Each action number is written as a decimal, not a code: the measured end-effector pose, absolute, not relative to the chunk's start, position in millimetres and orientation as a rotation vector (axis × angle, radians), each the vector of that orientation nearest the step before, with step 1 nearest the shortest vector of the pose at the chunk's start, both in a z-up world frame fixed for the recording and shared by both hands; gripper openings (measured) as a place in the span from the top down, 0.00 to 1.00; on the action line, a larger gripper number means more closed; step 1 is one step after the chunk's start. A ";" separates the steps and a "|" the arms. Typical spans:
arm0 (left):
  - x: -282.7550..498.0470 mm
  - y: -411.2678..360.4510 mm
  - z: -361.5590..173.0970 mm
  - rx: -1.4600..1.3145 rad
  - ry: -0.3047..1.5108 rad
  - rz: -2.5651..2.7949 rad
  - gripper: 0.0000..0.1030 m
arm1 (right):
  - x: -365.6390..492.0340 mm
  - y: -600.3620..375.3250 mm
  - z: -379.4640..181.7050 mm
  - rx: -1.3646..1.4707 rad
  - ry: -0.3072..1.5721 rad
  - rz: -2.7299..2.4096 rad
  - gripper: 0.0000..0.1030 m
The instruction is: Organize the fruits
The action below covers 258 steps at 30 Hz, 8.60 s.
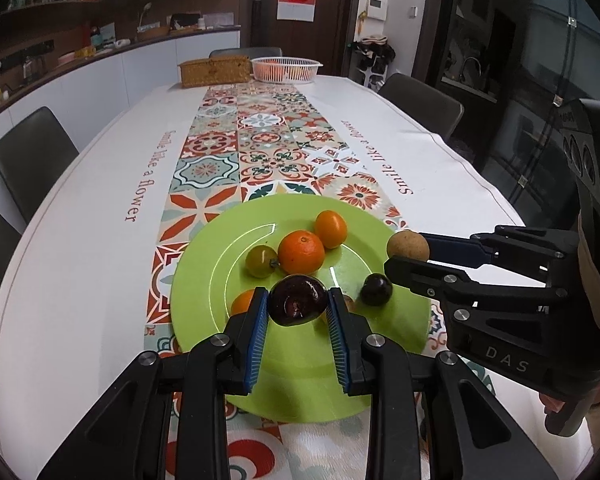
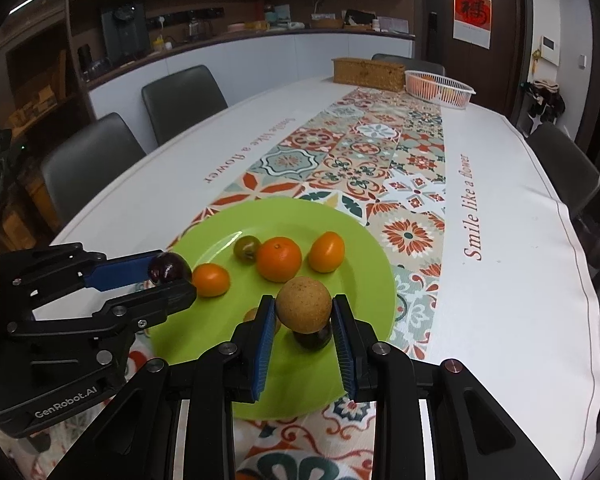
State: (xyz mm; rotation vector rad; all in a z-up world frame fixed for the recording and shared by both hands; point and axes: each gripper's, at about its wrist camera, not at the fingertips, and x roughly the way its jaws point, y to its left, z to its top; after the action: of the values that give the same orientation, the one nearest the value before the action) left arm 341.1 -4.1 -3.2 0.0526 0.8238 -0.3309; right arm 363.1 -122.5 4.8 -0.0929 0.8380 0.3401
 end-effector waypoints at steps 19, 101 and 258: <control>334.2 3.1 -1.8 0.065 0.806 -0.276 0.66 | 368.4 -119.8 -0.4 -0.116 0.833 0.324 0.69; 203.4 6.8 -54.8 0.078 0.906 -0.287 0.38 | 229.6 -120.8 -40.2 -0.122 0.951 0.312 0.47; 291.1 2.6 28.0 0.035 0.714 -0.188 0.42 | 316.0 -155.2 28.9 0.007 0.772 0.209 0.44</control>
State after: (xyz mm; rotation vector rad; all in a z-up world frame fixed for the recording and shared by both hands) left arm 291.1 2.6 28.0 0.0345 0.7136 -0.1876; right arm 316.0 -155.2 28.9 0.0070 0.7725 0.2089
